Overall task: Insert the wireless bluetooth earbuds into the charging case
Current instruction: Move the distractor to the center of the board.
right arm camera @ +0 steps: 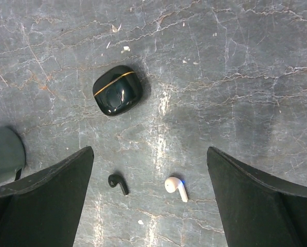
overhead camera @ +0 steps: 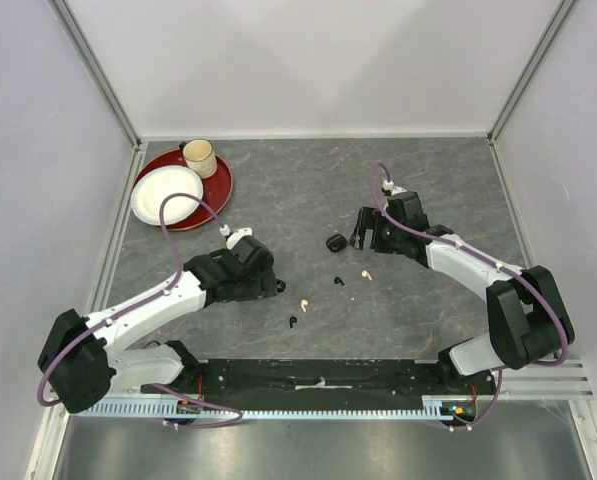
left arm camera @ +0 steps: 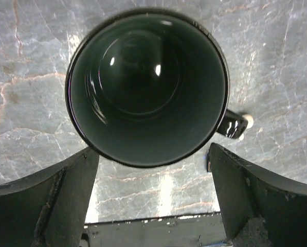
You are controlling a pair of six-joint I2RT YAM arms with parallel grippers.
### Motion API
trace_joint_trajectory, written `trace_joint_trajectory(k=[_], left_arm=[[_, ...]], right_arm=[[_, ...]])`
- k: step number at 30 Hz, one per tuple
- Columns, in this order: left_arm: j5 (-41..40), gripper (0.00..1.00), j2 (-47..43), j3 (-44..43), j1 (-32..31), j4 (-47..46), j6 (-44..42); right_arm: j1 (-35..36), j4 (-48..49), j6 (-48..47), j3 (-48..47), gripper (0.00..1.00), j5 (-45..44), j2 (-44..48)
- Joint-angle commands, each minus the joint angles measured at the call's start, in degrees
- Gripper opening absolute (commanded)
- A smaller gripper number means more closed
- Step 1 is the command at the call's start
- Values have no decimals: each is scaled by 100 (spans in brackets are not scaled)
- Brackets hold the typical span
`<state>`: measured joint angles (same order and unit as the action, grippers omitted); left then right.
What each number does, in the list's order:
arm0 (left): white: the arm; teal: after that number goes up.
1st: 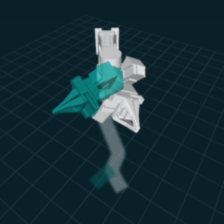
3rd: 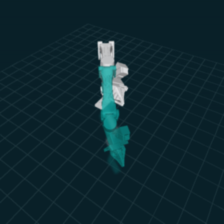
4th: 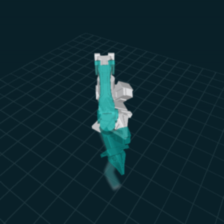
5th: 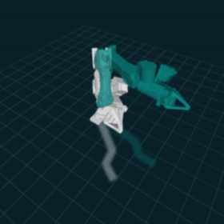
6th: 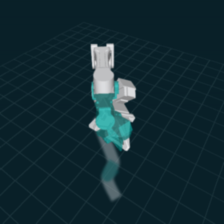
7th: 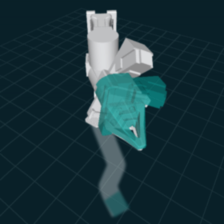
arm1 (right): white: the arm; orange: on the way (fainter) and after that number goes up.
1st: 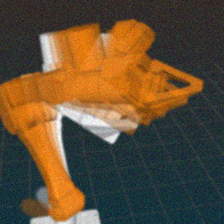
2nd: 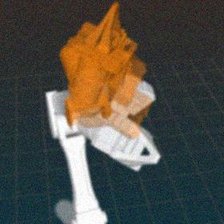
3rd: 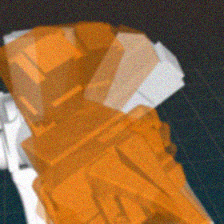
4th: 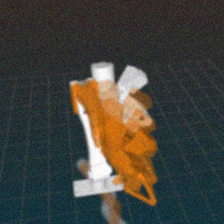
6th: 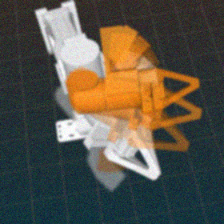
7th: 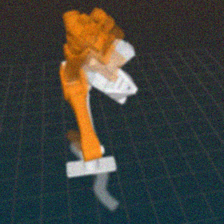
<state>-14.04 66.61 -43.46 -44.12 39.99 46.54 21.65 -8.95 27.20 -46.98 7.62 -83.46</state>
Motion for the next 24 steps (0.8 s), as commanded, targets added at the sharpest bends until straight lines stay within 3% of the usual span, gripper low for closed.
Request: trace_joint_trajectory(k=[1,13,20,24], left_arm=[[-520,94,193,39,-9,-631,-171],[-977,94,1485,-443,-9,-1792,-286],[-916,94,2680,-1707,149,-2048,-690],[-741,94,3270,-2280,552,-1898,-603]], right_arm=[[15,-10,-92,-215,98,-111,-21],[15,-54,-180,-189,98,-243,5],[15,-72,-206,-171,98,-287,5],[15,-98,-215,-153,98,-331,67]])
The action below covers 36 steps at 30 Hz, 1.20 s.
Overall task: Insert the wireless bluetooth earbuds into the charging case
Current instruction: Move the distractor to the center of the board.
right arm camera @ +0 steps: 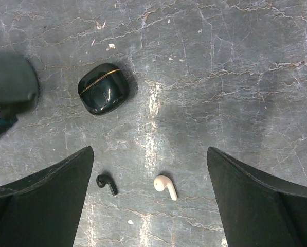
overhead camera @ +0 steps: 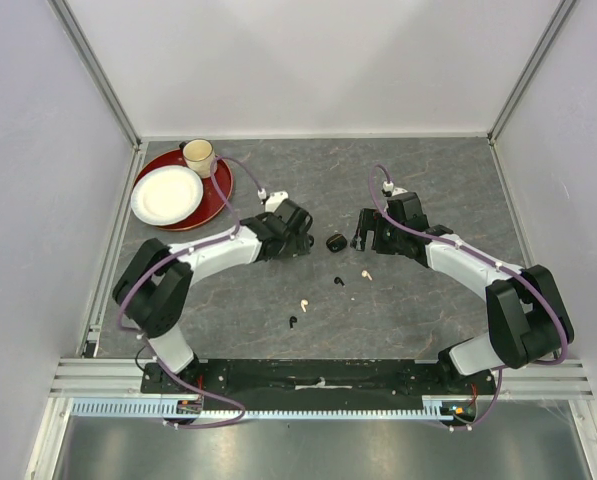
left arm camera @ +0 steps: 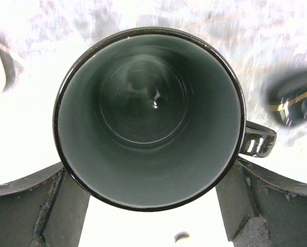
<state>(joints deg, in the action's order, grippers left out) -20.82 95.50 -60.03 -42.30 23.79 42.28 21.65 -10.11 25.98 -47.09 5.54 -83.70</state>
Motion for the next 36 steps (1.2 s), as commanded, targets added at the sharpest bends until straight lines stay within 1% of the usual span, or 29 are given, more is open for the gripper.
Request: trace_joint_trajectory(k=[1,6,10,13,17,21,24,25,27,28,30,34,36], left_arm=[[-54,94,564,-702,424,-270,-168],[51,94,1075,-1352,767,-331,-378],[96,94,1435,-1923,890,-279,-598],[201,94,1445,-2004,935,-244,-633],[289,95,980,-1723,926,-296,-607],[306,95,243,-1267,926,-401,-546],[315,95,-171,-915,908,-402,-467],[315,95,-451,-714,908,-419,-440],[350,95,-742,-528,908,-446,-423],[420,95,-1031,-345,908,-437,-344],[491,95,-1322,-150,882,-507,-265],[535,95,-2008,394,855,-762,-247],[517,95,-2272,457,855,-727,-351]], right_arm=[[15,0,-93,-151,98,-141,117],[15,-26,-75,-169,98,-159,135],[23,-18,-84,-309,98,8,-84],[15,18,-41,-423,98,166,-242],[15,193,118,-564,98,429,-498],[32,273,355,-853,98,588,-866],[155,343,320,-1012,98,405,-1121],[181,334,312,-1056,98,430,-1244],[191,308,373,-1171,98,465,-1394],[199,377,417,-1171,98,500,-1516],[208,570,461,-1118,97,649,-1614],[296,879,233,-1144,97,983,-1851],[305,888,75,-1206,98,1037,-1939]])
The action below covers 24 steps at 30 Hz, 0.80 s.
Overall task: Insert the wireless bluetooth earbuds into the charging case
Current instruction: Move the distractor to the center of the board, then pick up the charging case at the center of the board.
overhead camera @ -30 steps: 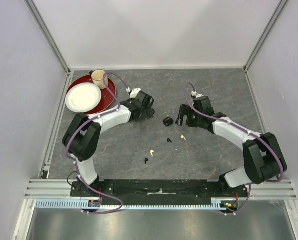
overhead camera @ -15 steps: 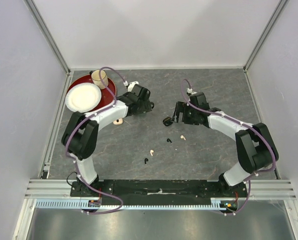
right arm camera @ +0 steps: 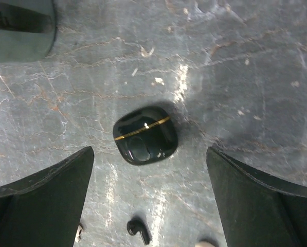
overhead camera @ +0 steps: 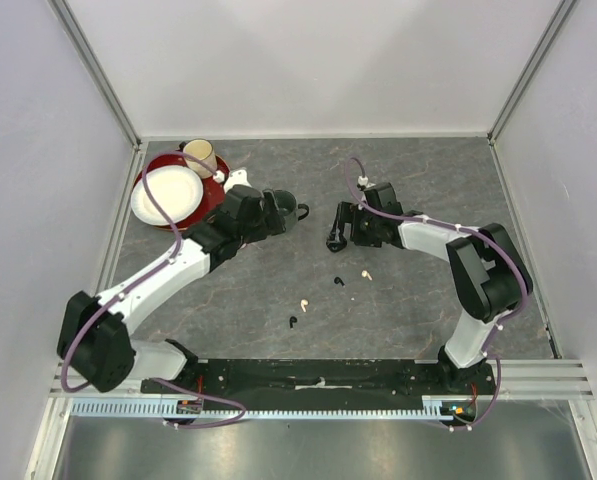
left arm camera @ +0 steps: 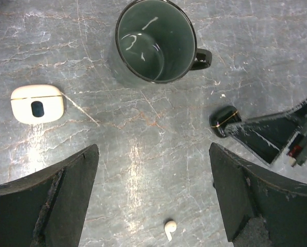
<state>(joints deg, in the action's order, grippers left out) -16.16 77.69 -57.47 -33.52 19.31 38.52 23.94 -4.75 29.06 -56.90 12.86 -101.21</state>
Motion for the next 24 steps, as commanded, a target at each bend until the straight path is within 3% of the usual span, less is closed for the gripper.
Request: trace_joint_trajectory(k=[1,8,18,24], left_arm=[[61,95,-544,210,-23,-261,-11],[78,95,-808,263,-23,-156,-90],[-9,95,-799,324,-23,-77,-179],[-1,95,-773,298,-23,-85,-214]], right_arm=[[84,387,-347,-225,98,313,-215],[225,431,-428,-242,94,480,-356],[541,721,82,399,84,67,92],[708,573,-558,189,84,322,145]])
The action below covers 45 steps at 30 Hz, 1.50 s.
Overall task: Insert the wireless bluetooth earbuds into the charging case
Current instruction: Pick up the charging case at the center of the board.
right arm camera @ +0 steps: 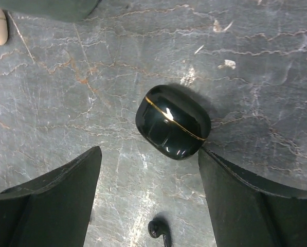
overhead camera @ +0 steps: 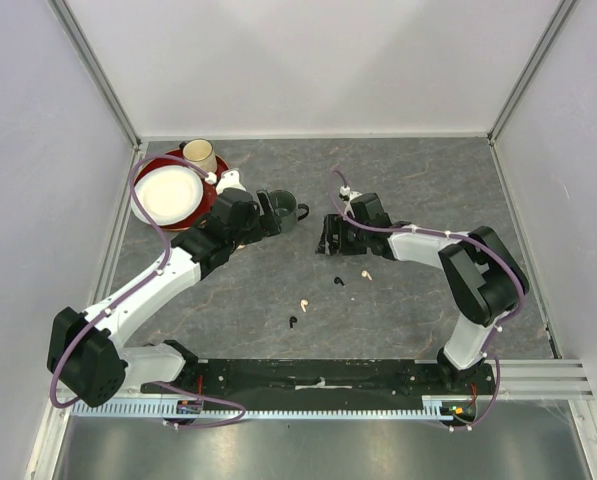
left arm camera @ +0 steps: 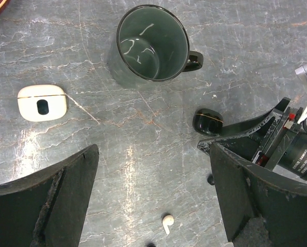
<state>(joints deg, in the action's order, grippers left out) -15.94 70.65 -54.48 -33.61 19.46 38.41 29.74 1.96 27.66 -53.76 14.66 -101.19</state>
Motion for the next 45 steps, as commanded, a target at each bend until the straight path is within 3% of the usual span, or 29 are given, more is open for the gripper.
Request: trace_joint_trajectory(k=[1,8,14,21,33,45], left_arm=[[-23,95,-60,-1,-14,-101,-211],[-23,95,-34,-10,-6,-66,-247],[-23,95,-148,-1,-14,-39,-343],[-58,95,-289,69,-6,-39,-449],[-128,95,-359,157,12,-30,-484],[-146,95,-456,262,65,-13,-501]], right_arm=[[172,-177,-672,-187,84,143,143],[437,-1144,-1639,-619,84,-524,318],[472,-864,-2517,-355,94,-1693,750],[472,-231,-3889,-161,98,-824,416],[472,-37,-4084,-302,86,-657,47],[472,-687,-3944,-917,68,-595,-542]])
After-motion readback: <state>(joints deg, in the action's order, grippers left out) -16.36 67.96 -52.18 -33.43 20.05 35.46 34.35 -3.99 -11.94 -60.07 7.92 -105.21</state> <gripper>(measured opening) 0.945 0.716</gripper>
